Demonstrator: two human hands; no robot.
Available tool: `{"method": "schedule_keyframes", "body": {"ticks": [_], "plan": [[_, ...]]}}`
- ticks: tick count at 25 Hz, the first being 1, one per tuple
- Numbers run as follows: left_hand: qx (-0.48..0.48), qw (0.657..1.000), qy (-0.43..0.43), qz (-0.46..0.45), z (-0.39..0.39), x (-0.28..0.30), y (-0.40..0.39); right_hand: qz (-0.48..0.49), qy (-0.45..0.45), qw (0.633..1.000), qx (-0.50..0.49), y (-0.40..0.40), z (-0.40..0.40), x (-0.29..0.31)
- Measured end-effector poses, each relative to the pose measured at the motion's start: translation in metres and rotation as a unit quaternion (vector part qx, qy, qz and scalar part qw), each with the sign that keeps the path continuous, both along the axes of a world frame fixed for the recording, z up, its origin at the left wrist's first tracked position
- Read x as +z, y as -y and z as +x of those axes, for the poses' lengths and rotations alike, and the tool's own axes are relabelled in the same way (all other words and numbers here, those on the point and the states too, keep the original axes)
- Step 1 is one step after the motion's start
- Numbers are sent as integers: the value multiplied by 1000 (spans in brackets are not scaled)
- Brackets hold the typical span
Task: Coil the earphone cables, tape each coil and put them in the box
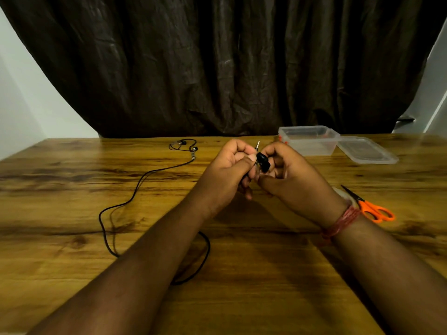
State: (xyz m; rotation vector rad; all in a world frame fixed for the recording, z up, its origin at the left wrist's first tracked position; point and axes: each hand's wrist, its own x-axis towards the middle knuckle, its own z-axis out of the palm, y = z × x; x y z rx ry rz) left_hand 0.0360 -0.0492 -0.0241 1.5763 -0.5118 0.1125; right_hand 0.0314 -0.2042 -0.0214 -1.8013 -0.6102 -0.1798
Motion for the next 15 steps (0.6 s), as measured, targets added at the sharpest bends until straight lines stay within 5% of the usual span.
{"method": "schedule_keyframes", "body": {"ticks": [6, 15], "plan": [[-15, 999, -12, -49, -1, 0, 2, 67, -84, 994, -19, 0, 2, 3], [-51, 994, 0, -93, 2, -2, 5, 219, -278, 932, 75, 6, 0, 3]]}}
